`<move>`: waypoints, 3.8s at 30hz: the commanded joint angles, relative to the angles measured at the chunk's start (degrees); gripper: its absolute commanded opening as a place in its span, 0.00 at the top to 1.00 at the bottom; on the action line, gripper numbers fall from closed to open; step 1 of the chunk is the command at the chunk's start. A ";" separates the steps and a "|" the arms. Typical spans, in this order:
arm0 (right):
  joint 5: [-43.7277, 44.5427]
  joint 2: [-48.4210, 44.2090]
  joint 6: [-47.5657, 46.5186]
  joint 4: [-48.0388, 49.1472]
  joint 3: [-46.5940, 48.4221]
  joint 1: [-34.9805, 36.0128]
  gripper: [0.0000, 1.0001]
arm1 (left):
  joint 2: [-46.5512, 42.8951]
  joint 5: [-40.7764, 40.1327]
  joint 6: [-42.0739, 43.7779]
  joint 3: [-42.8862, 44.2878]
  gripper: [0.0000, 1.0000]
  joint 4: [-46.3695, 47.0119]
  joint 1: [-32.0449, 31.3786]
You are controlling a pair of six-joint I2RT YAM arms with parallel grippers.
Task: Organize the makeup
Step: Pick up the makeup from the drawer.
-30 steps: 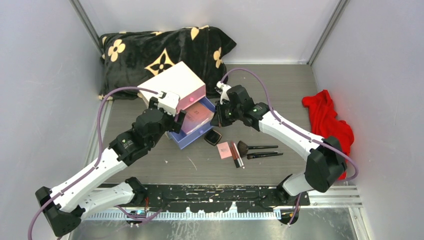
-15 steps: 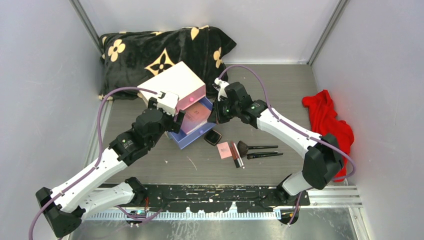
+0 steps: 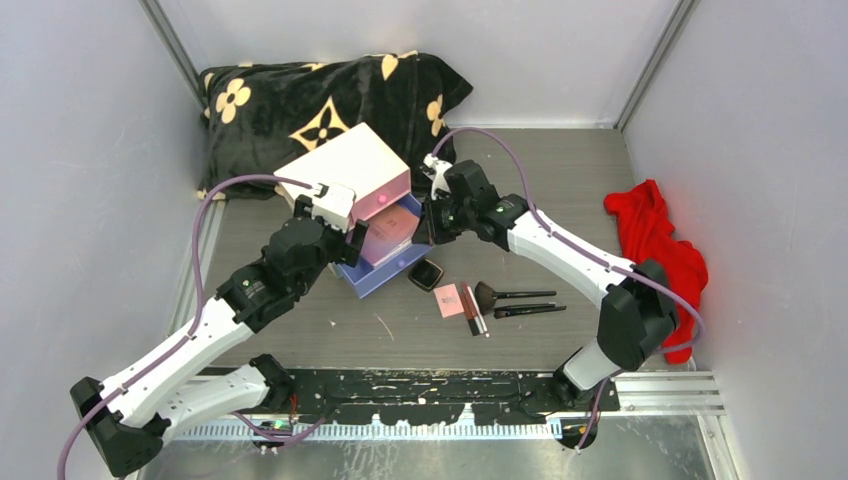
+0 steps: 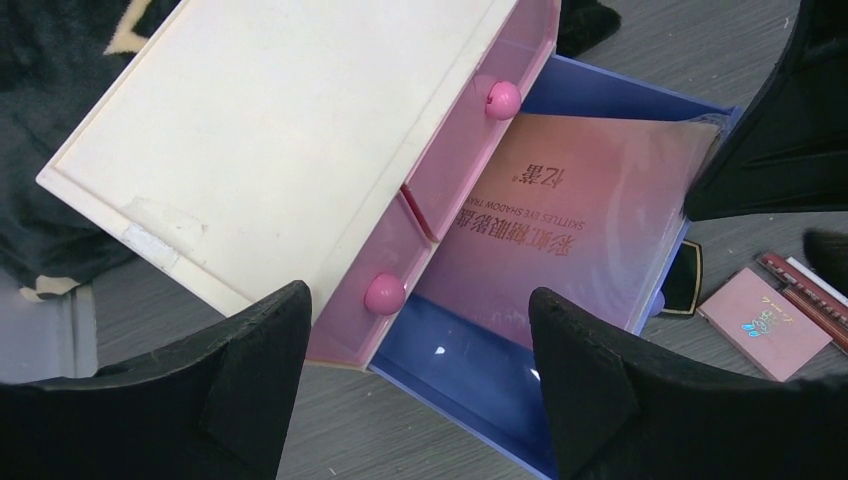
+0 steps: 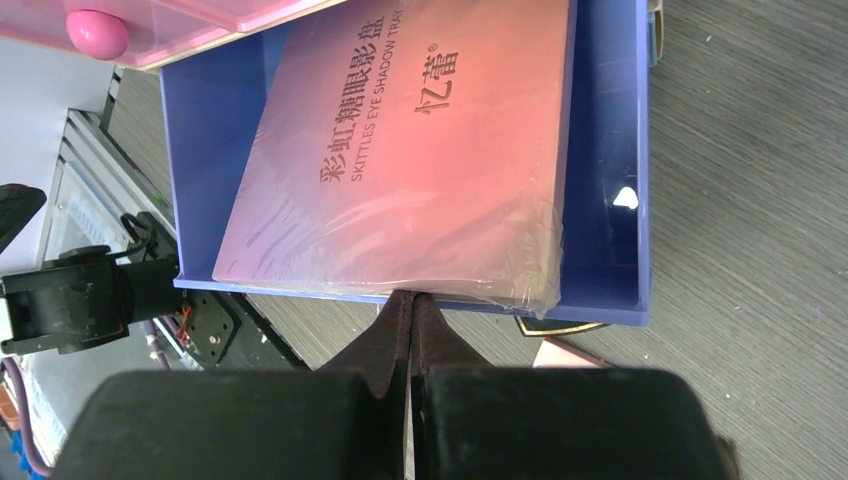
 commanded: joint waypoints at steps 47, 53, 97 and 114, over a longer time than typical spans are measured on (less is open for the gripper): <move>-5.29 -0.47 -1.85 4.89 3.60 4.07 0.77 | -1.24 -3.48 -3.90 0.61 0.21 -0.82 1.81; -5.49 1.11 -1.43 5.78 3.04 4.30 0.77 | -1.72 -3.50 -3.99 0.40 0.20 -0.60 1.85; 4.58 -1.21 -7.00 2.59 6.17 4.42 0.40 | -1.77 -1.77 -4.88 -0.17 0.21 -1.26 2.71; 8.79 -0.69 -9.85 -4.18 5.58 -2.16 0.29 | -2.22 2.00 -9.67 0.52 0.21 -4.27 2.81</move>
